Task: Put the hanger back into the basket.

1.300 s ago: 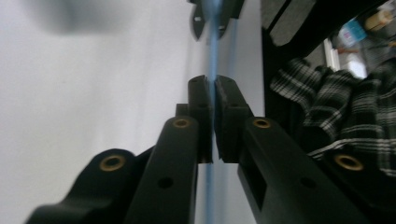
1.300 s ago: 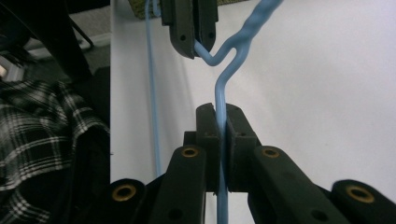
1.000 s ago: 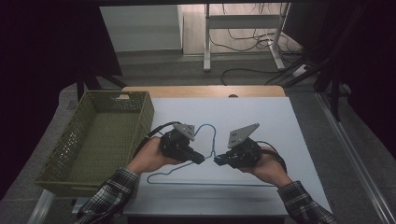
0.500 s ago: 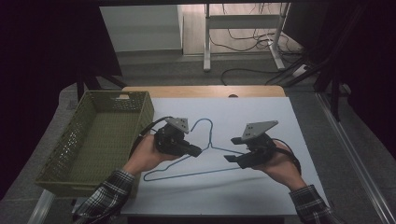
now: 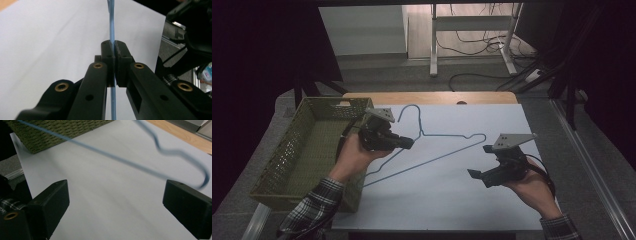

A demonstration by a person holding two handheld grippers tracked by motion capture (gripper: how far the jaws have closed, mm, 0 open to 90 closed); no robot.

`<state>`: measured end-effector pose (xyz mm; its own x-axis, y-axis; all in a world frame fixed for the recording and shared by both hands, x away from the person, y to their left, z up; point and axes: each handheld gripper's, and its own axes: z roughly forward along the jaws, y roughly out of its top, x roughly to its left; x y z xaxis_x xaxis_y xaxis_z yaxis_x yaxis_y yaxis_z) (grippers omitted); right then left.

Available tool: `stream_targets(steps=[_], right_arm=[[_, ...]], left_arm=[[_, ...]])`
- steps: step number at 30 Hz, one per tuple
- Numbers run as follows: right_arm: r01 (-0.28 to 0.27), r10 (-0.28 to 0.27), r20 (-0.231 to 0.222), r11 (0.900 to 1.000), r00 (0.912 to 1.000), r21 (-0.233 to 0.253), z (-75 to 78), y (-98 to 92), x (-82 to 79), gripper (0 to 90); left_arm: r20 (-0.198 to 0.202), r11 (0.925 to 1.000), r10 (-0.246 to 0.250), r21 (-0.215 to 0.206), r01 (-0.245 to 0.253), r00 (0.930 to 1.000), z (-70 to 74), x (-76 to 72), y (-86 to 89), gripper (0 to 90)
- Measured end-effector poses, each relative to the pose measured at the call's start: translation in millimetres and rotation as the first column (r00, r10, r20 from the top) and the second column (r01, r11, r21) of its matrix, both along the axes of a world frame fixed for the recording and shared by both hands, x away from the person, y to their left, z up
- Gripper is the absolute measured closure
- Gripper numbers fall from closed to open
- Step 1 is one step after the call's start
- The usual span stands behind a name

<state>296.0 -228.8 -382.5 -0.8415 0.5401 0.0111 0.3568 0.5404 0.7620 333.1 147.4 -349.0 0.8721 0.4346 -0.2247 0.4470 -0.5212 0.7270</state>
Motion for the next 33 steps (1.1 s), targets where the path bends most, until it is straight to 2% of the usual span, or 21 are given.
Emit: stream_targets(steps=[3, 5, 8, 10, 11, 13, 14, 18, 22, 25, 26, 28, 33], right_arm=[[0.026, -0.026, -0.007, 1.0, 0.9996, 0.013, -3.6, -4.7, -5.8, 4.7], [0.039, -0.039, -0.019, 0.998, 0.9991, 0.042, -6.1, -8.4, -10.2, 3.9], [0.061, -0.059, -0.029, 0.996, 0.9978, 0.07, -9.5, -12.3, -15.3, 3.8], [0.078, -0.075, -0.038, 0.993, 0.9964, 0.088, -13.6, -15.0, -19.0, 3.8], [0.083, -0.079, -0.043, 0.992, 0.9959, 0.094, -15.2, -15.8, -20.3, 3.7], [0.094, -0.089, -0.047, 0.991, 0.9949, 0.099, -19.7, -17.4, -23.0, 3.5], [0.099, -0.095, -0.046, 0.99, 0.9944, 0.099, -21.8, -18.1, -24.3, 3.4], [0.113, -0.109, -0.044, 0.987, 0.993, 0.11, -29.0, -21.4, -30.7, 2.9], [0.126, -0.121, -0.041, 0.984, 0.9918, 0.13, -36.3, -26.6, -36.2, 2.9], [0.132, -0.127, -0.045, 0.981, 0.9909, 0.143, -42.6, -30.6, -39.7, 2.9], [0.136, -0.13, -0.049, 0.98, 0.9903, 0.149, -44.5, -31.8, -40.9, 2.9], [0.138, -0.131, -0.058, 0.978, 0.9897, 0.157, -48.0, -34.1, -43.0, 2.9], [0.147, -0.138, -0.075, 0.979, 0.9876, 0.139, -56.5, -36.7, -44.2, 2.9]], left_arm=[[0.018, 0.9992, 0.04, -0.006, -0.04, 0.999, 13.6, -0.7, 17.6, 87.9], [0.028, 0.9969, 0.078, -0.009, -0.078, 0.9966, 21.8, -1.5, 31.1, 87.9], [0.046, 0.9911, 0.133, 0.004, -0.133, 0.99, 32.2, -2.7, 53.3, 87.9], [0.06, 0.9844, 0.174, 0.017, -0.175, 0.983, 37.4, -4.1, 69.0, 88.0], [0.072, 0.979, 0.201, 0.023, -0.203, 0.977, 39.7, -5.5, 78.5, 87.9], [0.08, 0.9726, 0.228, 0.028, -0.231, 0.9704, 41.9, -7.1, 92.2, 87.9], [0.091, 0.9665, 0.25, 0.034, -0.254, 0.9639, 42.8, -8.9, 101.5, 87.9], [0.111, 0.9481, 0.307, 0.049, -0.314, 0.9451, 42.1, -14.9, 129.9, 87.9], [0.123, 0.9229, 0.371, 0.061, -0.38, 0.9204, 36.3, -21.3, 161.1, 87.9], [0.129, 0.9033, 0.416, 0.056, -0.425, 0.9002, 29.9, -25.9, 183.2, 87.9], [0.135, 0.8947, 0.432, 0.059, -0.443, 0.8916, 26.8, -27.3, 191.6, 87.9], [0.138, 0.887, 0.447, 0.06, -0.458, 0.8839, 21.9, -28.6, 202.2, 87.9], [0.155, 0.8573, 0.497, 0.066, -0.511, 0.8539, 6.4, -29.3, 228.8, 87.9]])
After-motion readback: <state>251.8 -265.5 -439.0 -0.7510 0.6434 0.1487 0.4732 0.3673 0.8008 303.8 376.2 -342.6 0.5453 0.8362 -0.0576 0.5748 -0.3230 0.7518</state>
